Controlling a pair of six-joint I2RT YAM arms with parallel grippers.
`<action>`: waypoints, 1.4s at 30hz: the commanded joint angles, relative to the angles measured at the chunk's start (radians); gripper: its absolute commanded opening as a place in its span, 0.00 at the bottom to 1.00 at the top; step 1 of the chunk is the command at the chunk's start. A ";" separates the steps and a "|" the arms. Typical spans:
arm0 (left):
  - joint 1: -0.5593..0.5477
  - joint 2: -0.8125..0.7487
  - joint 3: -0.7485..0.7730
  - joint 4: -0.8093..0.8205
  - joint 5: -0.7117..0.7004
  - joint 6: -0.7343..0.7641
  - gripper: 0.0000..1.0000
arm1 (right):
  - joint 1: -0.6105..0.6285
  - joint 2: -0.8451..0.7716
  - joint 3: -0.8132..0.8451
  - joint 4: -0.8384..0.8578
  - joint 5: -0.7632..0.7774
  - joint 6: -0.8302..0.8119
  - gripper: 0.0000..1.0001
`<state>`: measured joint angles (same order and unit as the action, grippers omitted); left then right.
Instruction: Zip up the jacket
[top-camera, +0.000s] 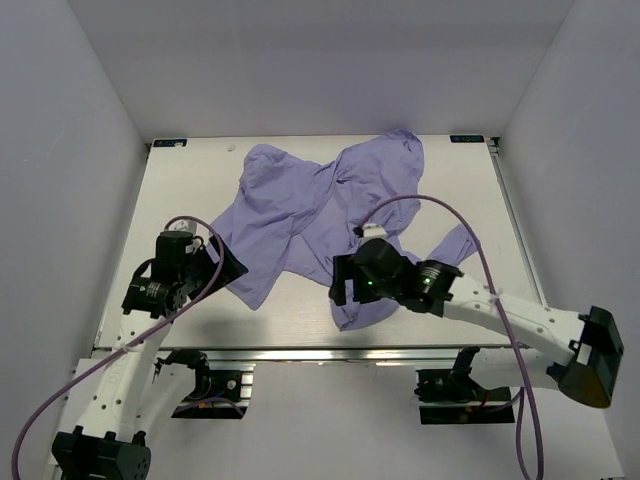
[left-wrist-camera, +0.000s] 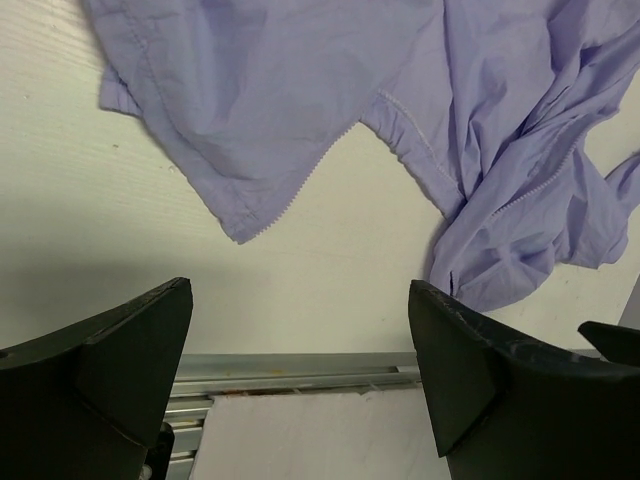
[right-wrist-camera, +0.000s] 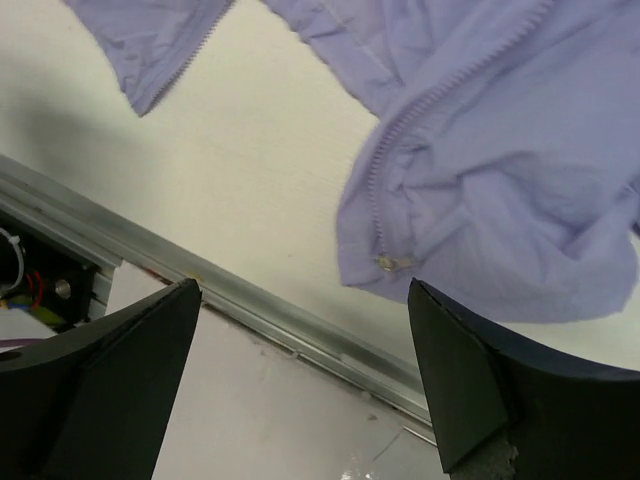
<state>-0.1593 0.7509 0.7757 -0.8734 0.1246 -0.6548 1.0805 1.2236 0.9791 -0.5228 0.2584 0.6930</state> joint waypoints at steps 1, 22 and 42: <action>0.001 0.024 -0.030 0.034 0.046 -0.005 0.98 | -0.088 -0.083 -0.152 0.032 -0.030 0.036 0.89; 0.000 0.404 -0.177 0.415 0.220 -0.005 0.98 | -0.665 0.185 -0.336 0.411 -0.441 -0.144 0.89; -0.306 0.483 0.002 0.375 0.176 -0.095 0.98 | -1.030 -0.051 -0.186 0.146 -0.435 -0.328 0.89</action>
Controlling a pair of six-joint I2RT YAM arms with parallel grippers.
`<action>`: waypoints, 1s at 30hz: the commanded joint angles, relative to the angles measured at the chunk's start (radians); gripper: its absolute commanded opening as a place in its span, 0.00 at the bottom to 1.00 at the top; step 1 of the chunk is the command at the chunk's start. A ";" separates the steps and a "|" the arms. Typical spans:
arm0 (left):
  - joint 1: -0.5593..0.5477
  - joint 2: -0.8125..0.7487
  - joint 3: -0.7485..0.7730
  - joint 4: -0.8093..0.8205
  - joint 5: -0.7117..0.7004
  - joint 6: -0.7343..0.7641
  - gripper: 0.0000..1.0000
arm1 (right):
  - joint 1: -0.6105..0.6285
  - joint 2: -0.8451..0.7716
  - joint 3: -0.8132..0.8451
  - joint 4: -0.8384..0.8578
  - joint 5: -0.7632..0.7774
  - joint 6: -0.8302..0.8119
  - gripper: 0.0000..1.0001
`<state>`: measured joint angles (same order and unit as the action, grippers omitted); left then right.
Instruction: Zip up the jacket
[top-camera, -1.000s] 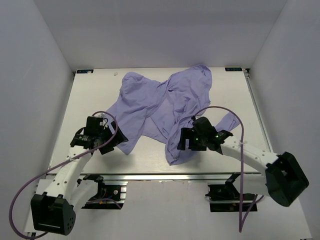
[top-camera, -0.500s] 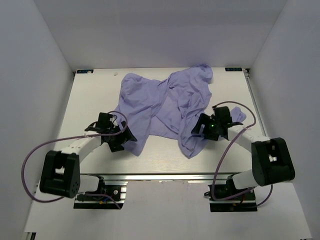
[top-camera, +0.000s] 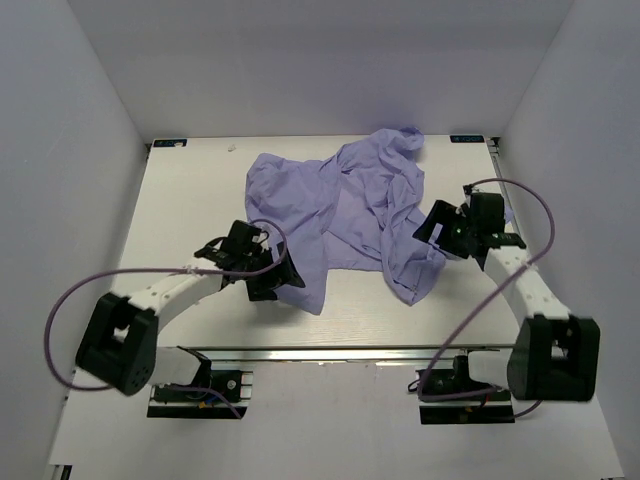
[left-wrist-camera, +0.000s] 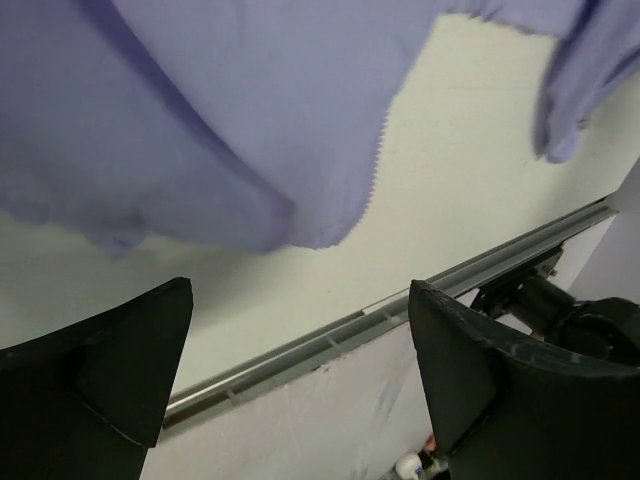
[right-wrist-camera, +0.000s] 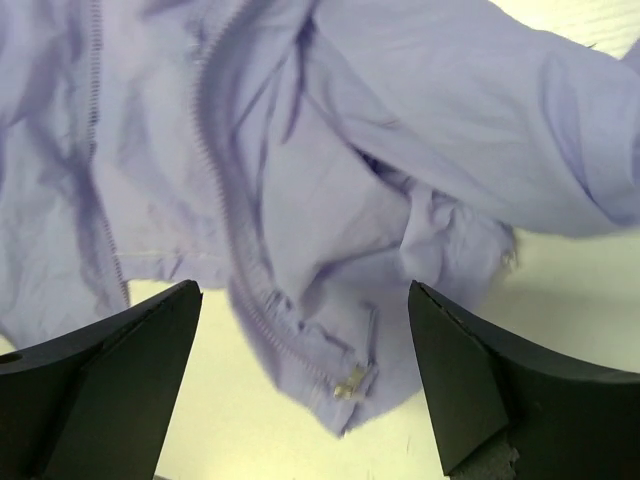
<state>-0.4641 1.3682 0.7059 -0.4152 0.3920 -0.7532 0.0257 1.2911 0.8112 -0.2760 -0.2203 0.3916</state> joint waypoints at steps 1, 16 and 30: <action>-0.001 -0.162 0.084 -0.105 -0.113 0.006 0.98 | 0.037 -0.148 -0.027 -0.118 0.076 -0.019 0.89; -0.001 -0.365 0.187 -0.321 -0.242 0.025 0.98 | 0.266 -0.135 -0.119 -0.152 0.332 0.182 0.51; -0.001 -0.362 0.156 -0.317 -0.278 0.031 0.98 | 0.267 0.077 -0.101 -0.032 0.343 0.158 0.39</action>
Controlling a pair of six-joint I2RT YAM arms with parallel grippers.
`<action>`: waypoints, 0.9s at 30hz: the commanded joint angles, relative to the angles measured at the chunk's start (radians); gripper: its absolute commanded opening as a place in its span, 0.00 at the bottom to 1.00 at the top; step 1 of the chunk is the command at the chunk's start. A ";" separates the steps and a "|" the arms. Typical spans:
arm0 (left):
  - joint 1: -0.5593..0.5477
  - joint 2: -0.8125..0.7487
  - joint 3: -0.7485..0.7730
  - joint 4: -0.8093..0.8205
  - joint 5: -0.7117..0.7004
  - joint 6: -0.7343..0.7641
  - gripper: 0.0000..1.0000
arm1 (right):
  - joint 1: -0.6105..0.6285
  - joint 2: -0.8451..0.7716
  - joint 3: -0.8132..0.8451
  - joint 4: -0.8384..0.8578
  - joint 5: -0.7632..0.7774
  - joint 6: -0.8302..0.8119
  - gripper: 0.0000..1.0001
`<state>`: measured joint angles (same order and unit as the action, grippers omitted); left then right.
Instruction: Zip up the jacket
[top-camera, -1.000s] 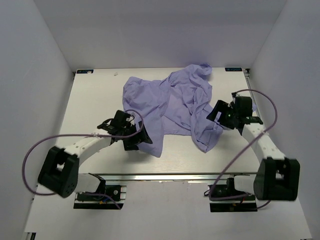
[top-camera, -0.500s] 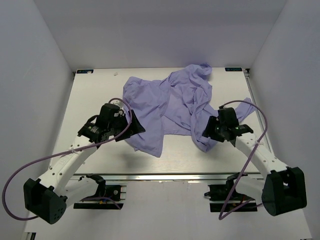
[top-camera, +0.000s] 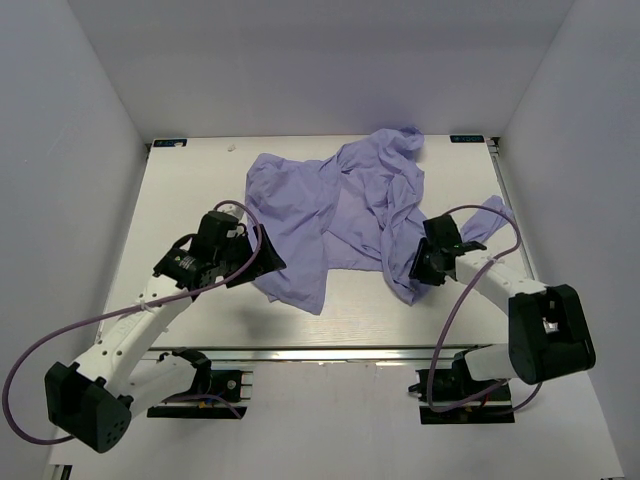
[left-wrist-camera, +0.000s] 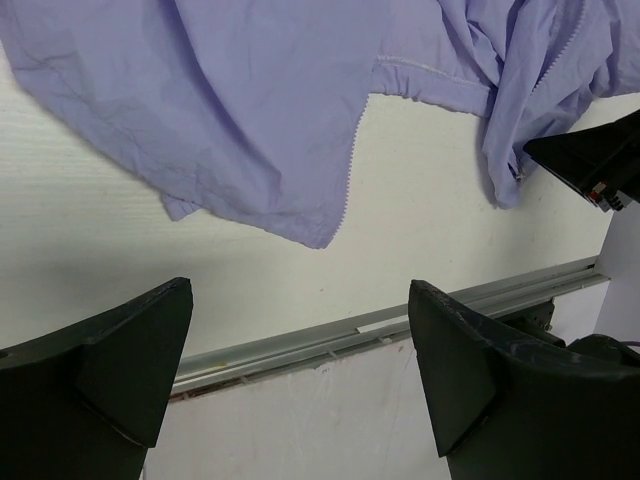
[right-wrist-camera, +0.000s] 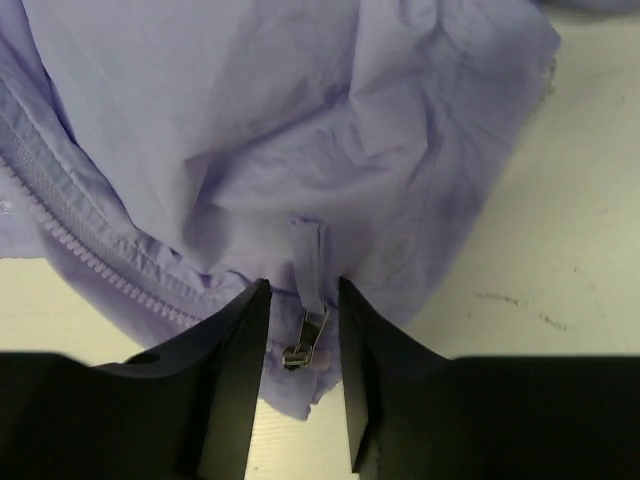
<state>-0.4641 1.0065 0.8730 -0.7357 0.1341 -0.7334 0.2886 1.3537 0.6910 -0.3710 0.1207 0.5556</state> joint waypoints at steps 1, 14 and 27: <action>-0.001 0.003 -0.014 0.007 -0.019 0.011 0.98 | 0.003 0.016 0.021 0.072 -0.009 -0.006 0.36; -0.001 -0.017 -0.019 0.038 0.019 0.003 0.98 | 0.058 -0.235 0.053 -0.008 -0.035 -0.078 0.00; -0.001 -0.149 -0.100 -0.001 0.033 -0.043 0.98 | 0.635 -0.320 -0.033 0.096 -0.079 -0.027 0.00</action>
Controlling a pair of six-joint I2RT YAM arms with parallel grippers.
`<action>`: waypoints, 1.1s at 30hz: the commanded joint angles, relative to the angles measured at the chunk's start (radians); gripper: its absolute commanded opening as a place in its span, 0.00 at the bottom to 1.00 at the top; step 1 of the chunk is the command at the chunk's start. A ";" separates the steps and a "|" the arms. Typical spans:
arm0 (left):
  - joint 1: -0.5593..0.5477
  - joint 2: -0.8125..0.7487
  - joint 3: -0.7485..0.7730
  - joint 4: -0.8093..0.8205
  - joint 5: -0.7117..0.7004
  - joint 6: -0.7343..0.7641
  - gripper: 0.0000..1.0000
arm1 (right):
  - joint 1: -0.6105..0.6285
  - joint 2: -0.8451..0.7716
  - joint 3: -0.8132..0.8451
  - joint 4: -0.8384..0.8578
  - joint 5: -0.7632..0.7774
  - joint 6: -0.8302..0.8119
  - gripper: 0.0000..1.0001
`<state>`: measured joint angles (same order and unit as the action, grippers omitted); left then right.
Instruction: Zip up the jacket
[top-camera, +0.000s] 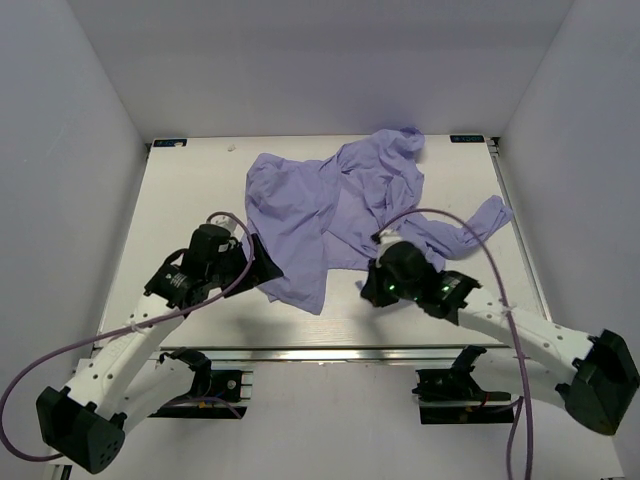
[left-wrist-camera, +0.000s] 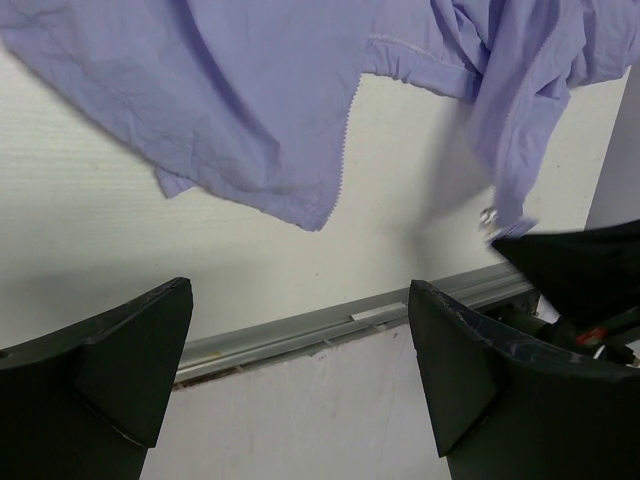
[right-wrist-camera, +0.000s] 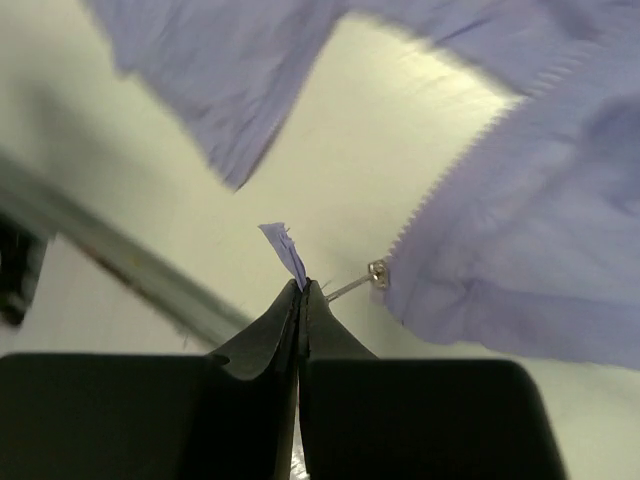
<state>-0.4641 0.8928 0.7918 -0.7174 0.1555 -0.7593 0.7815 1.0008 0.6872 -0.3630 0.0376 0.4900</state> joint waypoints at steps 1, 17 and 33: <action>-0.001 -0.041 -0.025 -0.024 0.010 -0.021 0.98 | 0.188 0.083 -0.031 0.123 0.004 0.051 0.00; -0.001 -0.120 -0.063 -0.079 -0.025 -0.017 0.98 | 0.306 0.182 0.025 0.072 0.106 0.143 0.68; -0.001 -0.049 -0.083 -0.005 -0.005 0.020 0.98 | 0.306 0.278 0.040 -0.096 0.320 0.363 0.89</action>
<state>-0.4641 0.8486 0.7200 -0.7471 0.1417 -0.7551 1.0824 1.2472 0.6807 -0.4427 0.2909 0.8043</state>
